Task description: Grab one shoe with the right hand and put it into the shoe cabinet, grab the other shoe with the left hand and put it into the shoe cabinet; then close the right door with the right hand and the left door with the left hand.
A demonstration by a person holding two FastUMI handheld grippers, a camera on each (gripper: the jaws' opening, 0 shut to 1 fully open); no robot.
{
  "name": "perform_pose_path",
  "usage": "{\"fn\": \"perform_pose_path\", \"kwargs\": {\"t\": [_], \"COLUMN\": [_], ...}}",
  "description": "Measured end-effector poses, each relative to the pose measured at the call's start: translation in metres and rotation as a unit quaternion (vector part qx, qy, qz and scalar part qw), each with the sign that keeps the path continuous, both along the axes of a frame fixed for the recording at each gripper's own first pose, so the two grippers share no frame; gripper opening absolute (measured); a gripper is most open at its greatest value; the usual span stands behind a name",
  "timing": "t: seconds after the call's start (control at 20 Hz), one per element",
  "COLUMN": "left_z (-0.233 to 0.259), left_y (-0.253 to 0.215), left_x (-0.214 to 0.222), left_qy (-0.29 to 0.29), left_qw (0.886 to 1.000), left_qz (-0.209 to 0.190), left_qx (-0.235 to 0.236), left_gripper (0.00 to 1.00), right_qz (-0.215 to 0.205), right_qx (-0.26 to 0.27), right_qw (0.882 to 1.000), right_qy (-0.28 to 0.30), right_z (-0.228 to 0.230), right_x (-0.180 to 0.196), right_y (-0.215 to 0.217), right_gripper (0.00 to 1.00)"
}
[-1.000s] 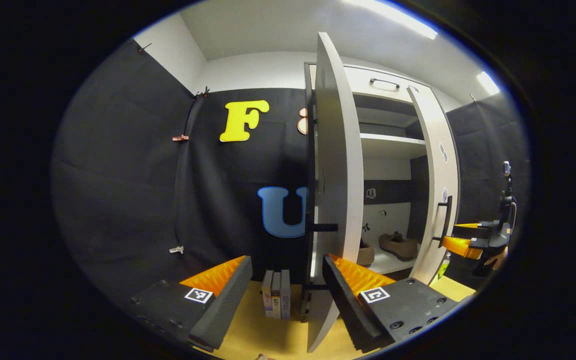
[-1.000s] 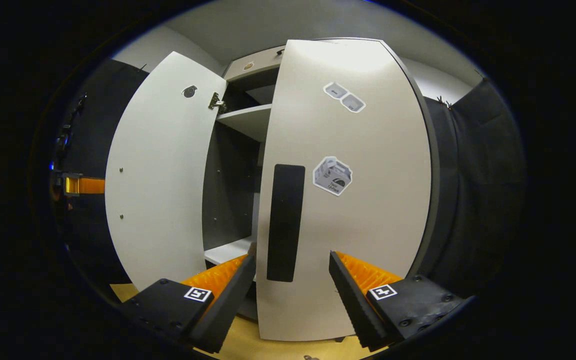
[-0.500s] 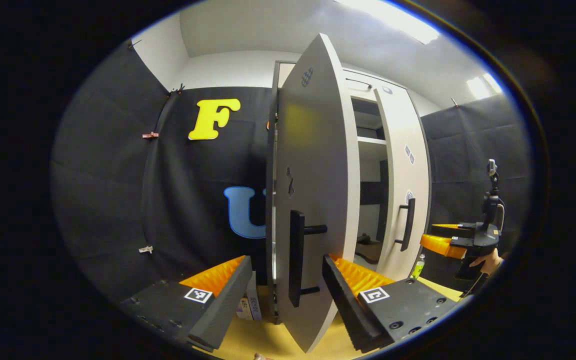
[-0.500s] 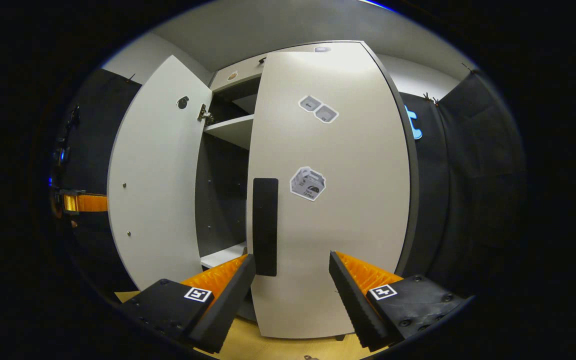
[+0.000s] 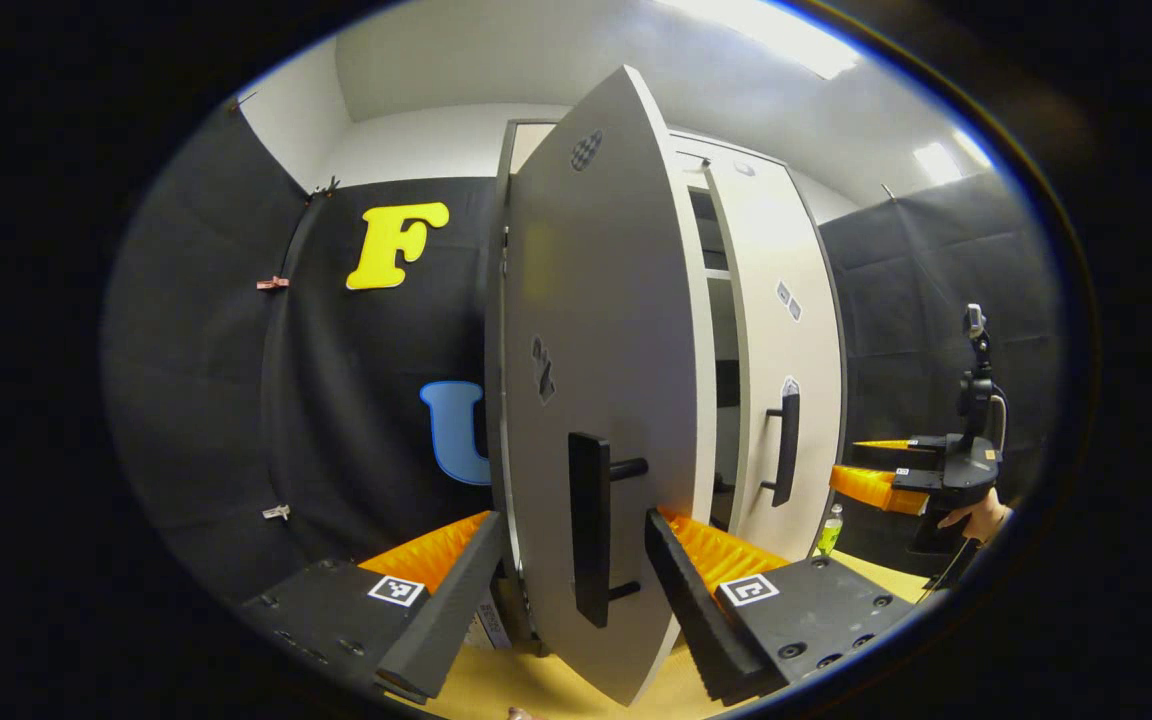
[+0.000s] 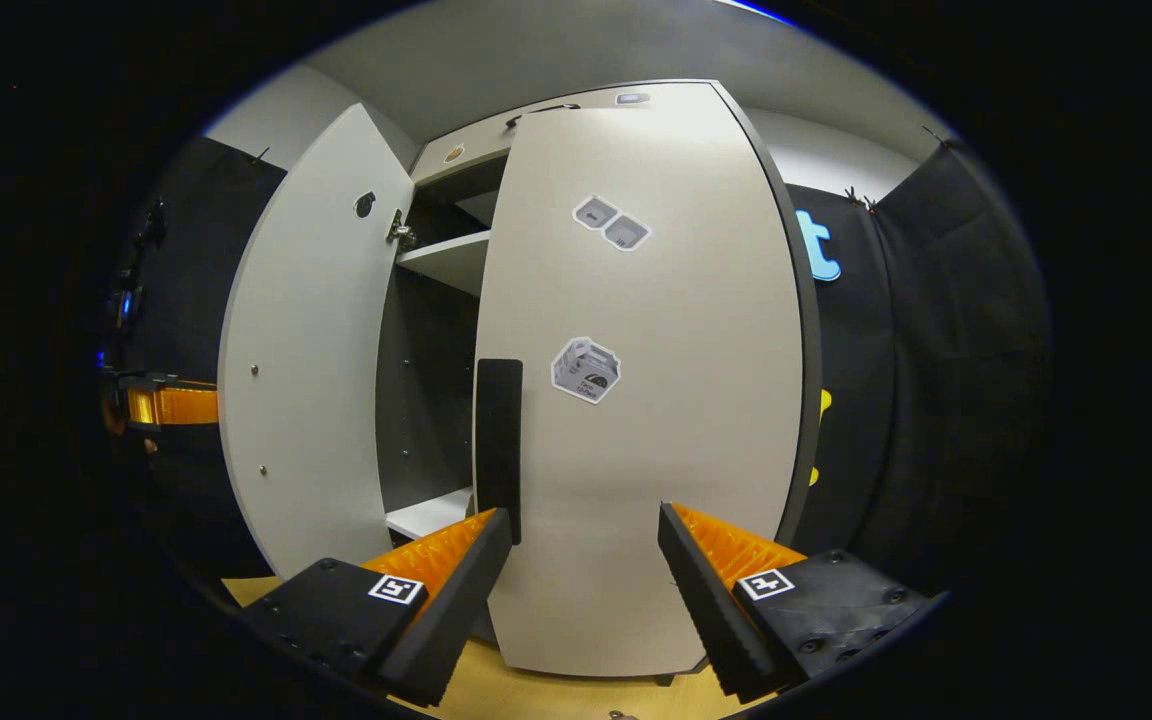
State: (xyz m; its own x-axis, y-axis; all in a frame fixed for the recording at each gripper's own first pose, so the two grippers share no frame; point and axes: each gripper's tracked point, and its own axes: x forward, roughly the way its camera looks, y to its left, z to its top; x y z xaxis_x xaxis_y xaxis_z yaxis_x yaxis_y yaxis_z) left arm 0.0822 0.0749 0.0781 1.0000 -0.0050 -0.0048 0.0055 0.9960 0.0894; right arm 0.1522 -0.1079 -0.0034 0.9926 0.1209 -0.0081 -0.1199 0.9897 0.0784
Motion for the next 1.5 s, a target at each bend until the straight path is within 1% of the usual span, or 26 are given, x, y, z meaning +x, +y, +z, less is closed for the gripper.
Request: {"fn": "perform_pose_path", "kwargs": {"t": [0.2,0.4,0.45,0.7,0.8,0.95,1.1,1.15,1.2,1.25,1.5], "left_z": [-0.001,-0.008,-0.01,-0.013,-0.008,-0.003,-0.002,-0.002,-0.003,-0.005,-0.014], "left_y": [-0.016,-0.031,-0.036,-0.049,-0.053,-0.054,-0.056,-0.054,-0.054,-0.051,-0.049], "left_x": [0.013,0.029,0.033,0.046,0.044,0.035,0.032,0.03,0.029,0.027,0.011], "left_qy": [-0.001,0.005,0.009,0.009,0.004,0.002,0.003,0.005,0.007,0.011,0.018], "left_qw": [1.0,1.0,1.0,0.999,0.999,0.999,0.999,0.999,0.999,0.999,0.998], "left_qz": [-0.013,-0.02,-0.024,-0.039,-0.045,-0.044,-0.054,-0.054,-0.052,-0.05,-0.055], "left_qx": [-0.008,0.006,0.007,-0.017,-0.018,-0.004,-0.006,-0.007,-0.006,-0.005,-0.009], "left_gripper": [0.92,0.92,0.93,0.93,0.96,0.96,0.96,0.99,0.99,0.96,0.96], "right_qz": [-0.001,-0.001,-0.002,-0.011,-0.015,-0.017,-0.014,-0.011,-0.01,-0.008,-0.006], "right_qx": [0.003,0.003,0.002,0.0,0.002,0.004,0.0,0.0,-0.002,-0.003,-0.009], "right_qw": [1.0,1.0,1.0,1.0,1.0,1.0,1.0,1.0,1.0,1.0,1.0], "right_qy": [0.0,-0.003,-0.003,-0.002,-0.003,-0.005,-0.007,-0.006,-0.005,-0.006,-0.008], "right_z": [-0.001,-0.002,-0.003,-0.004,-0.002,0.0,0.001,0.001,0.002,0.002,0.007], "right_x": [0.002,0.004,0.004,-0.001,-0.003,-0.008,-0.014,-0.016,-0.019,-0.022,-0.036], "right_y": [-0.01,-0.018,-0.021,-0.037,-0.04,-0.038,-0.03,-0.026,-0.022,-0.019,-0.003], "right_gripper": [0.98,0.98,0.98,0.98,0.98,0.98,0.98,0.98,0.98,0.98,0.98]}}
